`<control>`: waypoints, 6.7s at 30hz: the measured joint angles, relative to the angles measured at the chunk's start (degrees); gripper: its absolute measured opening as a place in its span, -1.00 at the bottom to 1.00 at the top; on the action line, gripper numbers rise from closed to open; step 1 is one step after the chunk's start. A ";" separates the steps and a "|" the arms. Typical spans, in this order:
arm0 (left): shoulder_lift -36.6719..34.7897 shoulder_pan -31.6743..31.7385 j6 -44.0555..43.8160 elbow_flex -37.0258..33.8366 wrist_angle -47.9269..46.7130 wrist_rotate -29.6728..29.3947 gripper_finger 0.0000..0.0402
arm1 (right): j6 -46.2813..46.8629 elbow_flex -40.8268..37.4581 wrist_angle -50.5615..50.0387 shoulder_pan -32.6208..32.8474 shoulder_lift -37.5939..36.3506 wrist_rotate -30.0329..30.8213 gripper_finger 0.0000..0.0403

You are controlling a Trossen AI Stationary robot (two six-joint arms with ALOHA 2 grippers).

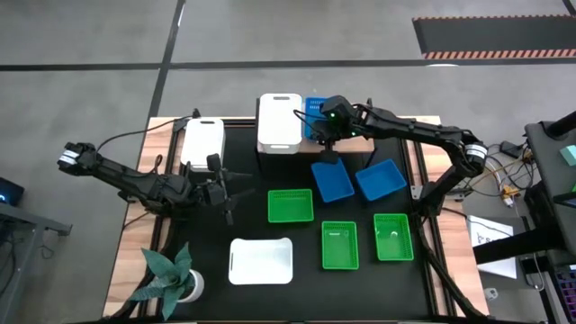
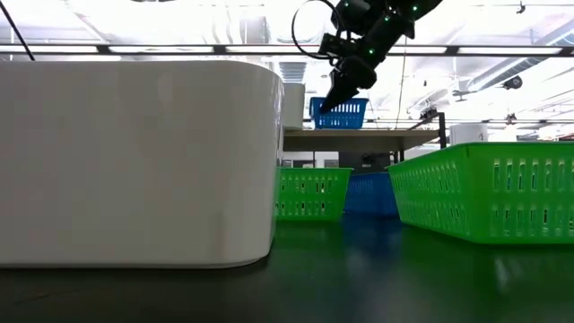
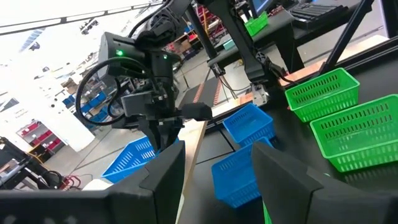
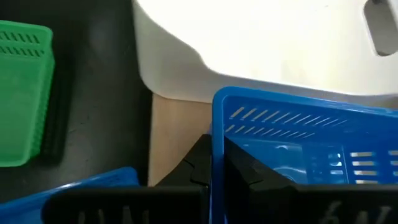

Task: Stack baskets on shelf by color
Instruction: Put the left blue bin on the shelf, then stack the bottom white bin on top of the white bin on the shelf

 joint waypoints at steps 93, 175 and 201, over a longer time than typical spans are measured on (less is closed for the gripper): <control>3.37 0.02 -4.69 0.52 6.10 -0.09 -0.15 | -0.85 1.22 9.09 43.97 8.36 -0.01 0.08; -5.37 0.02 2.95 -1.79 10.44 -5.07 -0.15 | 15.22 23.62 -3.35 44.74 4.66 29.59 -0.96; -5.20 0.00 2.98 -2.08 10.48 -5.05 -0.15 | 13.03 57.16 -25.12 16.51 20.77 13.31 -0.96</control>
